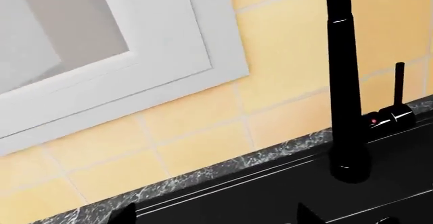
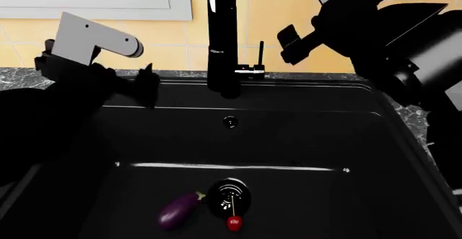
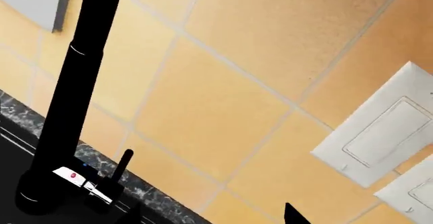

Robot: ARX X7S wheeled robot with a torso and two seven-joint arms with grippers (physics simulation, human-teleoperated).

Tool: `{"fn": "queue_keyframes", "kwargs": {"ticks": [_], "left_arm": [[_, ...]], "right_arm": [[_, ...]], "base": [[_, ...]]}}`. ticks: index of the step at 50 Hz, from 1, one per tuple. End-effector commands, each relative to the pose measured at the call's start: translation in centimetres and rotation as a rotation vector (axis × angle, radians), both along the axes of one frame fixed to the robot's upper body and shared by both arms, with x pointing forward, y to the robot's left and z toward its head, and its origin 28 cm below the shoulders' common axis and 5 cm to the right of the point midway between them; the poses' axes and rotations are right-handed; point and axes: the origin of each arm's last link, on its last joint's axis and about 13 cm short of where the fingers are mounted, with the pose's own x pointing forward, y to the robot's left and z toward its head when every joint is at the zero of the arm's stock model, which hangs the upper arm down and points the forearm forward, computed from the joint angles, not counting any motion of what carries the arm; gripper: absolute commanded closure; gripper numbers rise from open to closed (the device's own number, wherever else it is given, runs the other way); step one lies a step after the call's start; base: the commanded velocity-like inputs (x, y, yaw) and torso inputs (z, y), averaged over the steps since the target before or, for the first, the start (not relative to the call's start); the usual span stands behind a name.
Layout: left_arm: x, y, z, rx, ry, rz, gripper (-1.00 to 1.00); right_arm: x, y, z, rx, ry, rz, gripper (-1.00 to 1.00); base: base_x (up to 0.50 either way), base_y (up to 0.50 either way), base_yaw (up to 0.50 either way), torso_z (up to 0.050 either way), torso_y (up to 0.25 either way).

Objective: Pick up the fruits and vegetables and place them in the sink. Turn on the sink faucet to wash them. Then turn the sink off and put them in the tray.

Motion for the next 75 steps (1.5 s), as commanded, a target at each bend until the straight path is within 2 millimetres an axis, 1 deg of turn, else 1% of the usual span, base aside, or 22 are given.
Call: {"fn": "queue_keyframes", "kwargs": {"ticks": [1, 5, 14, 18, 20, 28, 34, 45, 54, 61, 75], "left_arm": [[0.5, 0.2, 1.3, -0.041, -0.136, 0.016, -1.00], [0.4, 0.2, 1.6, -0.064, -0.157, 0.017, -1.00], [0.4, 0.2, 1.6, -0.068, -0.160, 0.018, -1.00], [0.3, 0.1, 1.4, -0.057, -0.157, 0.015, -1.00], [0.2, 0.0, 1.4, -0.053, -0.158, 0.015, -1.00], [0.0, 0.0, 1.2, -0.023, -0.162, 0.013, -1.00], [-0.2, 0.0, 1.2, -0.006, -0.165, 0.016, -1.00], [0.1, 0.0, 1.1, 0.008, -0.183, 0.029, -1.00], [-0.1, -0.2, 1.2, -0.047, -0.146, 0.007, -1.00], [-0.4, -0.1, 1.2, -0.071, -0.168, -0.026, -1.00], [-0.7, 0.1, 1.5, -0.102, -0.169, -0.059, -1.00]], "right_arm": [[5.1, 1.6, -0.8, 0.070, -0.097, -0.128, -1.00], [5.9, 2.0, -1.4, 0.029, -0.107, -0.130, -1.00], [6.1, 2.0, -1.5, 0.023, -0.108, -0.130, -1.00], [7.3, 2.2, -1.4, 0.097, -0.108, -0.122, -1.00], [7.5, 2.4, -1.6, 0.137, -0.105, -0.108, -1.00], [7.7, 3.2, -2.7, 0.243, -0.081, -0.050, -1.00], [7.7, 3.6, -2.8, 0.300, -0.072, 0.006, -1.00], [7.7, 4.2, -3.2, 0.295, -0.029, 0.089, -1.00], [7.7, 4.3, -3.5, 0.291, -0.025, 0.098, -1.00], [7.7, 4.3, -3.5, 0.279, -0.031, 0.090, -1.00], [7.7, 4.2, -3.5, 0.288, -0.037, 0.089, -1.00]], "base": [[0.00, 0.00, 0.00, 0.000, 0.000], [0.00, 0.00, 0.00, 0.000, 0.000], [0.00, 0.00, 0.00, 0.000, 0.000], [0.00, 0.00, 0.00, 0.000, 0.000], [0.00, 0.00, 0.00, 0.000, 0.000], [0.00, 0.00, 0.00, 0.000, 0.000], [0.00, 0.00, 0.00, 0.000, 0.000], [0.00, 0.00, 0.00, 0.000, 0.000], [0.00, 0.00, 0.00, 0.000, 0.000], [0.00, 0.00, 0.00, 0.000, 0.000], [0.00, 0.00, 0.00, 0.000, -0.167]]}}
